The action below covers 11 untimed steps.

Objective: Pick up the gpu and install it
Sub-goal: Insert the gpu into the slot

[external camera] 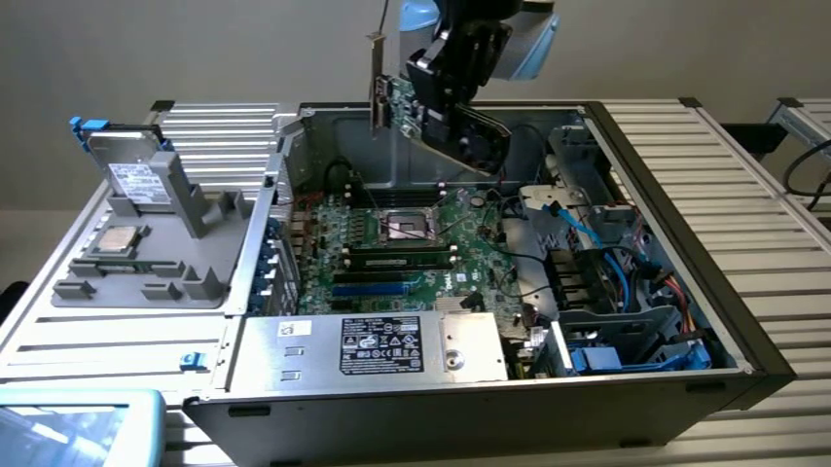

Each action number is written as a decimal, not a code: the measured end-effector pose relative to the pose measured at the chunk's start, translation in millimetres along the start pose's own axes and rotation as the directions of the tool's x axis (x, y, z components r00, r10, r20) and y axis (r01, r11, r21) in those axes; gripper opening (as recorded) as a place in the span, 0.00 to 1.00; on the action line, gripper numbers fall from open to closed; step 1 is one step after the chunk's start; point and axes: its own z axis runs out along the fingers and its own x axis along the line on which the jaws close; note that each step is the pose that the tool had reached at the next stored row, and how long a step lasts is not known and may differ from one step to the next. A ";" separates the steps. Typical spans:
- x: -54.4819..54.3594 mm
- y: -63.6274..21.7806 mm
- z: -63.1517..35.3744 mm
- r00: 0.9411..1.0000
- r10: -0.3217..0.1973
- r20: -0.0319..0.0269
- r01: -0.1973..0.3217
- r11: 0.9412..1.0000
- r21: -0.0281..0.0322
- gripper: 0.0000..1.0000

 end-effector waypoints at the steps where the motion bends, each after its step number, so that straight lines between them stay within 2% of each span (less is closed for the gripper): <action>1: 0.0 0.0 0.2 1.000 -0.019 -0.002 0.019 1.000 0.001 0.29; 6: 0.0 -0.1 1.4 0.994 -0.109 -0.012 0.109 0.994 0.003 0.29; 11: -0.1 -0.3 2.8 0.980 -0.199 -0.021 0.199 0.980 0.004 0.29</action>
